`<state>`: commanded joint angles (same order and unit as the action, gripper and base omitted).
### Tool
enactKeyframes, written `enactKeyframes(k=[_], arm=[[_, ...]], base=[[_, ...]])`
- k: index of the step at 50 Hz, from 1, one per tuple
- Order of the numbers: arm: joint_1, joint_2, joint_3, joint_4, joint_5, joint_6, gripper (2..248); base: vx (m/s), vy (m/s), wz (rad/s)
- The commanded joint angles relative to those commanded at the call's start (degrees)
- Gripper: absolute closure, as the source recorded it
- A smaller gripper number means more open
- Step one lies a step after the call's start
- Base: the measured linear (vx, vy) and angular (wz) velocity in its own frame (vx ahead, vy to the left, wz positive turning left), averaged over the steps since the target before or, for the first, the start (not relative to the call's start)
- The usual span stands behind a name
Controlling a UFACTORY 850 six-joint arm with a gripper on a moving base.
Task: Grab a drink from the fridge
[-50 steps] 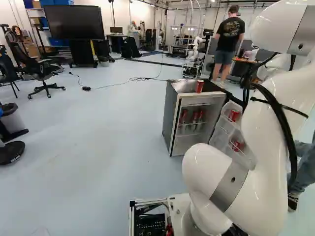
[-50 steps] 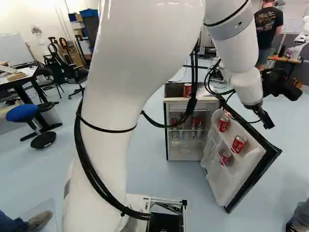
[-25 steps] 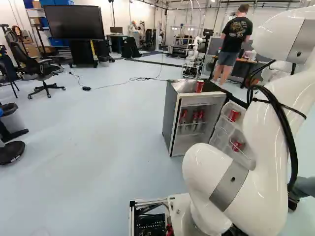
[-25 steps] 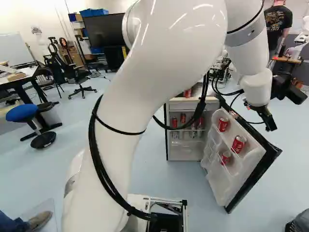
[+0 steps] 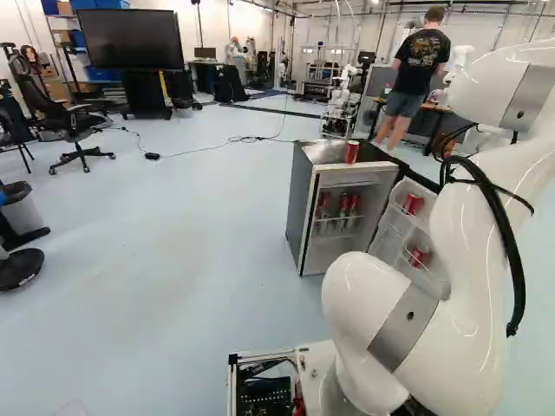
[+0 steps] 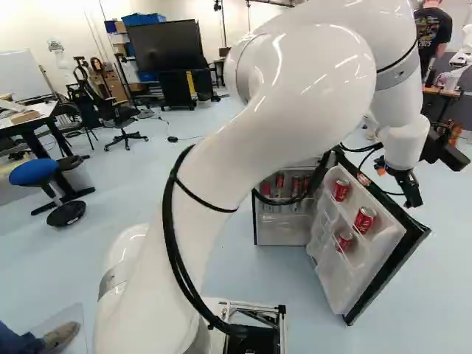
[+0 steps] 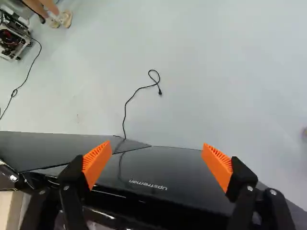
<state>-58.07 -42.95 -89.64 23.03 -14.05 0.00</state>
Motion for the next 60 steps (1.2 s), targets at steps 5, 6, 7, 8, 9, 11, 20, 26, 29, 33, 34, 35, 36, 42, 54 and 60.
enactKeyframes(k=[5, 6, 7, 8, 9, 11, 20, 26, 29, 33, 34, 35, 36, 42, 54, 60], arm=[[-0.23, -1.54, -1.85, 0.0, -1.41, 0.0, 3], [-0.28, -1.79, -2.19, 0.0, -1.69, 0.0, 3], [-0.33, -2.01, -2.47, 0.0, -1.97, 0.0, 3], [-0.37, -2.19, -2.71, 0.0, -2.25, 0.0, 3], [-0.41, -2.33, -2.9, 0.0, -2.53, 0.0, 3], [-0.45, -2.53, -3.17, -0.01, -3.13, 0.0, 3], [-0.52, -2.84, -3.59, -0.47, -6.61, 0.0, 3], [-0.53, -2.87, -3.63, -1.0, -9.47, 0.0, 3], [-0.53, -2.88, -3.64, -1.29, -10.96, 0.0, 3], [-0.53, -2.88, -3.64, -1.69, -12.99, 0.0, 3], [-0.53, -2.88, -3.64, -1.78, -13.47, 0.0, 3], [-0.53, -2.88, -3.64, -1.88, -13.97, 0.0, 3], [-0.53, -2.88, -3.64, -1.98, -14.48, 0.0, 3], [-0.53, -2.88, -3.64, -2.59, -17.53, 0.0, 3], [-0.53, -2.88, -3.64, -3.82, -23.66, 0.0, 3], [-0.53, -2.88, -3.64, -4.42, -26.65, 0.0, 3]], base=[[0.0, 0.0, 0.0], [0.0, 0.0, 0.0], [0.0, 0.0, 0.0], [0.0, 0.0, 0.0], [0.0, 0.0, 0.0], [0.0, 0.0, 0.0], [0.0, 0.0, 0.0], [0.0, 0.0, 0.0], [0.0, 0.0, 0.0], [0.0, 0.0, 0.0], [0.0, 0.0, 0.0], [0.0, 0.0, 0.0], [0.0, 0.0, 0.0], [0.0, 0.0, 0.0], [0.0, 0.0, 0.0], [0.0, 0.0, 0.0]])
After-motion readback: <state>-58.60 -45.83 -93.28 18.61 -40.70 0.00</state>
